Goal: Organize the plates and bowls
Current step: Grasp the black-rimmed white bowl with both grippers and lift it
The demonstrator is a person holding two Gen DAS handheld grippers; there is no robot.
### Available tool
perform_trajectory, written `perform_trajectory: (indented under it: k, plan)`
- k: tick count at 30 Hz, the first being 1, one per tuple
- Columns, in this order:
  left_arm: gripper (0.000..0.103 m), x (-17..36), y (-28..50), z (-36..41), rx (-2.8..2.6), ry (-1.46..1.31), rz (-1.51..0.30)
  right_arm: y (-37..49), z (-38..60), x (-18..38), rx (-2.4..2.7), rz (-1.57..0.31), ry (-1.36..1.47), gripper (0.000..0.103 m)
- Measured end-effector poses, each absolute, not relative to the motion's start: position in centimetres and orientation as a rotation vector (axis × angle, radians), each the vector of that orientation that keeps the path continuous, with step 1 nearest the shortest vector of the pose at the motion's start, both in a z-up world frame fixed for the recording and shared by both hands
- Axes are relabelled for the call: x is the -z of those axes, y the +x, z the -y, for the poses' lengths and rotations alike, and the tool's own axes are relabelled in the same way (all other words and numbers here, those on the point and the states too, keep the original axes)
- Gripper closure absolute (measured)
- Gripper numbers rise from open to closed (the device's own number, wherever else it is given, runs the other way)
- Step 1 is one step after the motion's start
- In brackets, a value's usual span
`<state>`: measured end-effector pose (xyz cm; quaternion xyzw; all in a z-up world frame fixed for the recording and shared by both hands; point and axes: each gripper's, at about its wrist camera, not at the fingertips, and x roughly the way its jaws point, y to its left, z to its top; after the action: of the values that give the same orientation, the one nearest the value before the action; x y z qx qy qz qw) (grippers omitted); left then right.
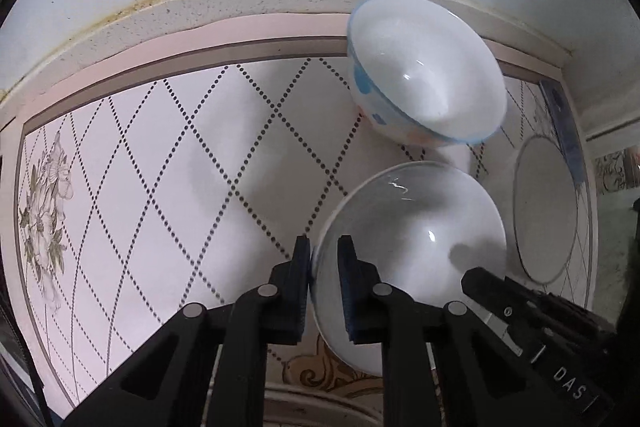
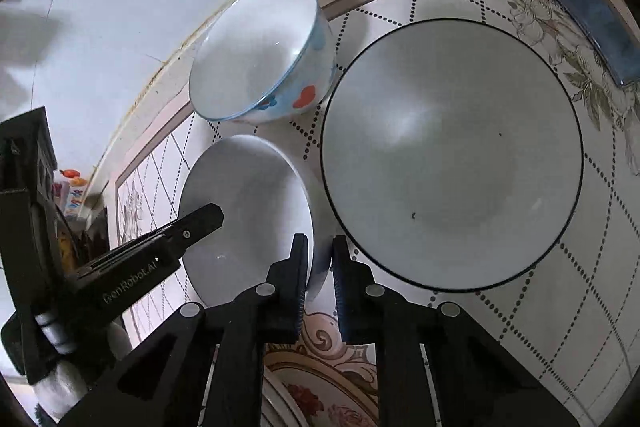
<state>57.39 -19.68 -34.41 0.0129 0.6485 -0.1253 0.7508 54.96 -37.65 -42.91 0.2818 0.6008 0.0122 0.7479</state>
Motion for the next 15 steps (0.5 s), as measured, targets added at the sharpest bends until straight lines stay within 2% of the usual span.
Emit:
perform_trajectory:
  k: [15]
  plan:
    - [0.091, 27.9, 46.9, 22.3, 0.407, 0.073, -1.372, 44.7, 41.1, 36.9, -0.076, -1.299, 0.598, 0.09]
